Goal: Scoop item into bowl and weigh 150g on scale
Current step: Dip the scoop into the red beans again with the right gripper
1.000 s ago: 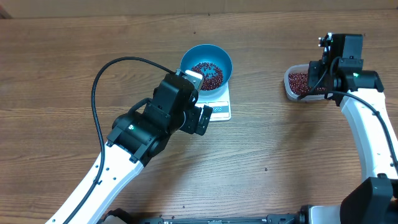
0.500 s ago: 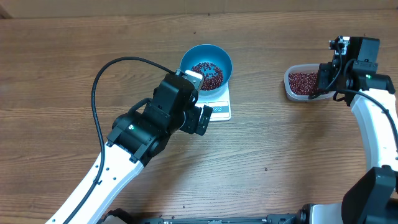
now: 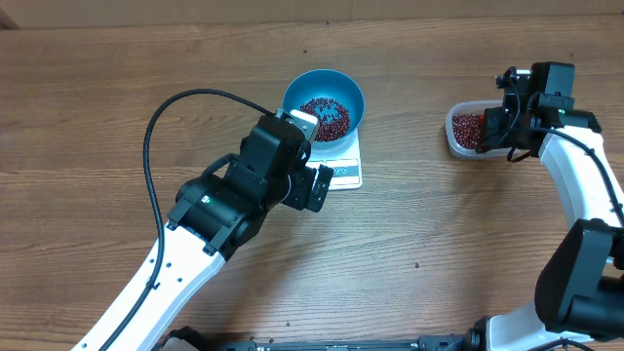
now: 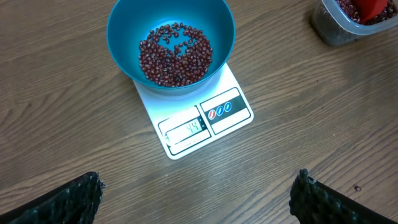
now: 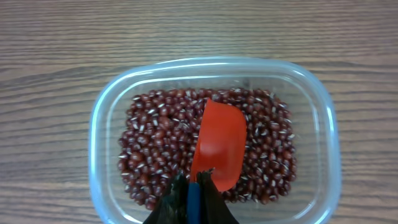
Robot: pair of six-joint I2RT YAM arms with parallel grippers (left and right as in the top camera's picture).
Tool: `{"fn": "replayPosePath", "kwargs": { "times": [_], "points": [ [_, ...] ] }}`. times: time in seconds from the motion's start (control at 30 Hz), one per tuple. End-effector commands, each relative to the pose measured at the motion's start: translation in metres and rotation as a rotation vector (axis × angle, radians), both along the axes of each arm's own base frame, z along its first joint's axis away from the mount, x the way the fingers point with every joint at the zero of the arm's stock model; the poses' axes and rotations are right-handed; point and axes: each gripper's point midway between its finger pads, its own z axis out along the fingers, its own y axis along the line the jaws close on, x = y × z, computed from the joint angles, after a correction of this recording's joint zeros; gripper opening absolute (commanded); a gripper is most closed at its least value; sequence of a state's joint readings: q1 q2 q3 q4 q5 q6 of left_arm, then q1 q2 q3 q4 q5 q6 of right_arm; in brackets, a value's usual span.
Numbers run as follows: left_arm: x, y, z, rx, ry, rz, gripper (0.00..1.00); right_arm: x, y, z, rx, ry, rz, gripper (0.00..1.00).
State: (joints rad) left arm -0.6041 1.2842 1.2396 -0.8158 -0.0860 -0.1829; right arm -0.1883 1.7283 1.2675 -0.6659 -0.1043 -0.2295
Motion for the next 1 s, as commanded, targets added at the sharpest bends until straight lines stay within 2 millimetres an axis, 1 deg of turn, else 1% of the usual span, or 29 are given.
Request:
{"fn": "replayPosePath", "kwargs": {
  "times": [0.0, 0.1, 0.23, 0.37, 0.4, 0.47, 0.7, 0.97],
  "points": [
    [0.001, -0.002, -0.001, -0.003, 0.003, -0.007, 0.99, 0.0, 0.009, -0.002, 0.045, -0.003, 0.037, 0.04],
    [0.001, -0.002, -0.001, -0.003, 0.003, -0.007, 1.0, -0.002, 0.016, -0.003, 0.084, 0.004, 0.056, 0.04],
    [0.001, -0.002, -0.001, -0.003, 0.003, -0.007, 1.0, -0.004, 0.016, -0.009, 0.091, 0.024, 0.055, 0.04],
    [0.001, -0.002, -0.001, -0.003, 0.003, -0.007, 1.0, -0.008, 0.017, -0.027, 0.151, 0.073, 0.055, 0.04],
    [0.001, -0.002, -0.001, -0.003, 0.003, -0.007, 1.0, -0.008, 0.019, -0.028, 0.181, 0.072, 0.059, 0.04],
    [0.001, -0.002, -0.001, -0.003, 0.003, -0.007, 1.0, -0.008, 0.02, -0.026, 0.212, 0.064, 0.063, 0.04],
    [0.001, -0.002, -0.001, -0.003, 0.003, -0.007, 1.0, -0.008, 0.014, -0.021, 0.289, 0.04, 0.052, 0.04],
    [0.001, -0.002, -0.001, -0.003, 0.003, -0.007, 1.0, -0.009, 0.02, -0.012, 0.404, 0.009, 0.07, 0.04]
  ]
}}
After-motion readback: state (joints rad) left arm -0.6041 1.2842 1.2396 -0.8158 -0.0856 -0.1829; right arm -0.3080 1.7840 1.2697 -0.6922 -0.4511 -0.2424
